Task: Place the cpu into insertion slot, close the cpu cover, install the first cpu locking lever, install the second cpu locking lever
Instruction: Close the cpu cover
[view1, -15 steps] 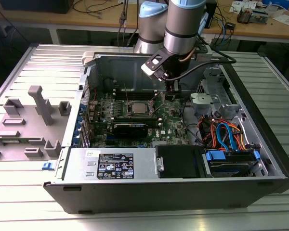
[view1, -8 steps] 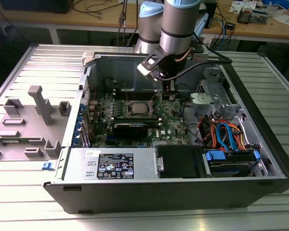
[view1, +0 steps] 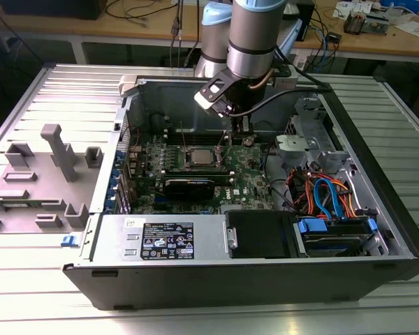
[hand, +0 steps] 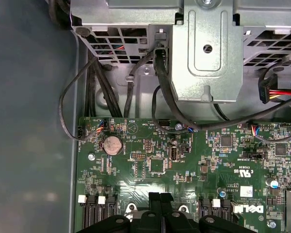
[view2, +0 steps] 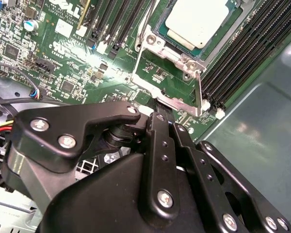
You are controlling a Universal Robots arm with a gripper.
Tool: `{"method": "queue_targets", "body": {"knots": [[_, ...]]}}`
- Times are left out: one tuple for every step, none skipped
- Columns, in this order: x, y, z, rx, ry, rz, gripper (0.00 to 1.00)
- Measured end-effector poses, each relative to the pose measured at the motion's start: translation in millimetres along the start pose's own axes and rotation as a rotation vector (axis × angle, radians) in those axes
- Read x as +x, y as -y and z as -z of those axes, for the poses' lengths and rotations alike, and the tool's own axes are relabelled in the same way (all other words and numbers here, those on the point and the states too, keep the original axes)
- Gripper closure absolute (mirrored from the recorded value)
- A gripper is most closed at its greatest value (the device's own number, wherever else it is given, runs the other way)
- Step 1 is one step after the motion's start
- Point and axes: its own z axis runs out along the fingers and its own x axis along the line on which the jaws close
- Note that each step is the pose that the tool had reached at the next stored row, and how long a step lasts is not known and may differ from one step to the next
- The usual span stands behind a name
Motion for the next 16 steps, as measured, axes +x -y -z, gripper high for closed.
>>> {"method": "queue_targets", "body": {"knots": [[0.0,0.1,0.0,0.0000,-0.0001,0.000,0.89],[0.0,0.1,0.0,0.0000,0.0000,0.000,0.89],[0.0,0.1,0.0,0.0000,0.0000,0.000,0.89],[0.0,0.1,0.0,0.0000,0.0000,0.000,0.89],[0.0,0.1,0.0,0.0000,0.0000,0.000,0.89],[0.0,0.7,0.0,0.0000,0.0000,0.000,0.89],[0.0,1.2,0.0,0.0000,0.0000,0.000,0.89],[0.1,1.8,0.0,0.0000,0.0000,0.000,0.89],[0.1,2.3,0.1,0.0001,0.0000,0.000,0.89],[0.1,2.6,0.0,0.0000,0.0000,0.000,0.89],[0.1,3.0,0.1,0.0000,0.0000,0.000,0.89],[0.1,3.3,0.1,0.0000,0.0000,0.000,0.89],[0.1,3.5,0.1,0.0000,0.0000,0.000,0.89],[0.2,6.7,0.1,0.0000,0.0000,0.000,0.89],[0.3,9.4,0.2,0.0000,0.0000,0.000,0.89],[0.4,11.7,0.3,0.0000,0.0000,0.000,0.89]]}}
